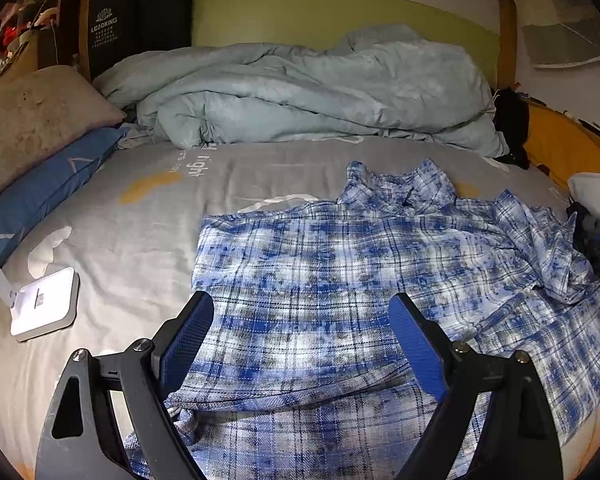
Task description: Fold large clothes
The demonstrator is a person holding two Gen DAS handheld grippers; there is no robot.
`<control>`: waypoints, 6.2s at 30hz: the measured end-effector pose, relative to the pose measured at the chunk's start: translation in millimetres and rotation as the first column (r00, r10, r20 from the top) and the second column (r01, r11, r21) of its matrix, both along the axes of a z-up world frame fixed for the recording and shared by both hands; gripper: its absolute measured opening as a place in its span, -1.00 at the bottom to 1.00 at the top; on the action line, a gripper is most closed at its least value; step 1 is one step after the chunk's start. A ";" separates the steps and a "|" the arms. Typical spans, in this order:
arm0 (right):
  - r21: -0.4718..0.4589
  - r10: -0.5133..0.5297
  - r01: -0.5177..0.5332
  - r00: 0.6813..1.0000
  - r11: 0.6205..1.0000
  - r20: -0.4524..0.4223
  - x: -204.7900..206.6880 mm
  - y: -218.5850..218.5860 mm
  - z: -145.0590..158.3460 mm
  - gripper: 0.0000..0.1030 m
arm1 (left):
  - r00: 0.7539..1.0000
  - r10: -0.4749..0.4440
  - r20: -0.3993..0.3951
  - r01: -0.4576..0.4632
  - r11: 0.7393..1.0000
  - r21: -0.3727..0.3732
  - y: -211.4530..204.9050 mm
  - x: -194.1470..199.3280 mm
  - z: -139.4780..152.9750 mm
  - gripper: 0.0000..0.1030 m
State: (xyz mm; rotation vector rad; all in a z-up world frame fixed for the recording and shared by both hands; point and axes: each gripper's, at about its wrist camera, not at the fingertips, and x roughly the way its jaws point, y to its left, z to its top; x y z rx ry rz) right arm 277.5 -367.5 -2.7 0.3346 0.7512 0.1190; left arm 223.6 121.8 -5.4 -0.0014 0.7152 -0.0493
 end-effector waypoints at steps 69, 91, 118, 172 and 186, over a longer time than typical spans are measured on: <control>-0.078 -0.051 0.051 0.999 0.996 0.005 -42.0 -66.8 47.6 -0.06 | 0.904 -0.421 -0.077 0.411 0.903 -0.123 -258.1 -16.0 13.2 0.30; -0.071 -0.046 0.042 0.997 0.997 -0.054 -28.6 -67.0 30.3 -0.06 | 0.952 -0.244 -0.183 0.236 0.969 -0.068 -265.4 46.8 -9.9 -0.89; -0.331 0.000 -0.014 0.999 0.944 -0.042 3.5 -5.3 -3.2 0.06 | 0.942 0.300 -0.153 -0.234 0.910 0.343 -34.8 130.7 -12.9 -0.92; -0.237 0.148 -0.133 0.988 0.962 0.051 -160.0 45.7 -5.4 1.00 | 0.997 -0.058 0.043 0.060 0.997 -0.045 -33.9 -138.3 31.7 0.98; -0.275 0.148 -0.138 0.989 0.952 0.017 -163.3 56.0 -16.8 1.00 | 0.994 -0.097 -0.055 0.099 0.995 0.034 -49.8 -145.1 -2.9 0.99</control>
